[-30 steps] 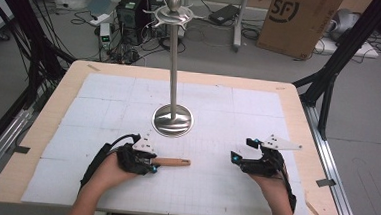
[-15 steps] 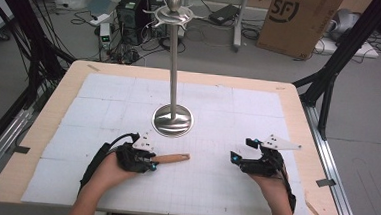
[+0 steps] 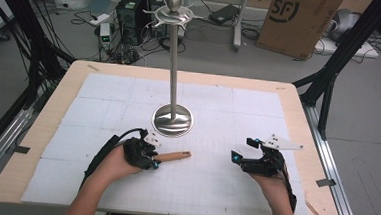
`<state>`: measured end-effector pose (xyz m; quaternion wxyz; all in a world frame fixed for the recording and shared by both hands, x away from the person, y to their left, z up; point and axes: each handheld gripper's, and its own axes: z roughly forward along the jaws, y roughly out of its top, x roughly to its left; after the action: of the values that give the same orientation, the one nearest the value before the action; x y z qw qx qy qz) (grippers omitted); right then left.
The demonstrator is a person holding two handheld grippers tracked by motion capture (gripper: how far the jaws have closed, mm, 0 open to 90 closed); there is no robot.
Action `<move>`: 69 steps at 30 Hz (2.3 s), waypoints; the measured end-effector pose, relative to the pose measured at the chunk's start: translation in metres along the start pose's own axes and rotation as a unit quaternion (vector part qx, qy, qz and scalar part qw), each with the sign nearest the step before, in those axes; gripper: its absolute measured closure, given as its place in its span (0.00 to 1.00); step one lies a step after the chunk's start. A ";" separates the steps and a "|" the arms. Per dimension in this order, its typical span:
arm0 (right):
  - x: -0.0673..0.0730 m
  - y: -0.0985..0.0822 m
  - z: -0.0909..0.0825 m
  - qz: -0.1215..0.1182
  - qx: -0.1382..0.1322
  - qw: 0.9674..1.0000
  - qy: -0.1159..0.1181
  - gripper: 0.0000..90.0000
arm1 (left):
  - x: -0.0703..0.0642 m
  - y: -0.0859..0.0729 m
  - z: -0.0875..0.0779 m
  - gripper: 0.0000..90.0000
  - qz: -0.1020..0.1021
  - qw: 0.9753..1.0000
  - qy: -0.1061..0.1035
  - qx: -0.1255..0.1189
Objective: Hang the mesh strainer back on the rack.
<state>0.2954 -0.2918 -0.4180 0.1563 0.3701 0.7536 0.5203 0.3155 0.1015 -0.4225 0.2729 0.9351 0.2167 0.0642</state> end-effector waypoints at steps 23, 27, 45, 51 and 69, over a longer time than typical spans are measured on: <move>0.001 0.001 -0.001 0.001 -0.001 1.000 0.003 0.16 | -0.002 0.015 0.003 0.77 0.032 0.998 0.001 0.046; 0.001 0.001 -0.001 0.001 -0.002 1.000 0.002 0.16 | -0.004 0.015 0.002 0.77 0.034 0.999 0.002 0.039; 0.001 0.002 -0.001 -0.001 -0.003 1.000 0.003 0.16 | -0.001 0.011 -0.049 0.76 0.007 0.991 -0.009 -0.134; 0.001 0.002 -0.002 0.001 -0.002 1.000 0.002 0.16 | 0.002 0.008 -0.063 0.77 -0.007 0.981 -0.021 -0.191; 0.001 0.002 -0.002 0.001 -0.003 1.000 0.003 0.16 | 0.006 0.006 -0.106 0.76 0.004 0.952 -0.006 -0.307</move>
<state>0.2944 -0.2919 -0.4158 0.1544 0.3690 0.7519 0.5240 0.2982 0.1508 -0.3299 0.5476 0.8077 0.1809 0.1228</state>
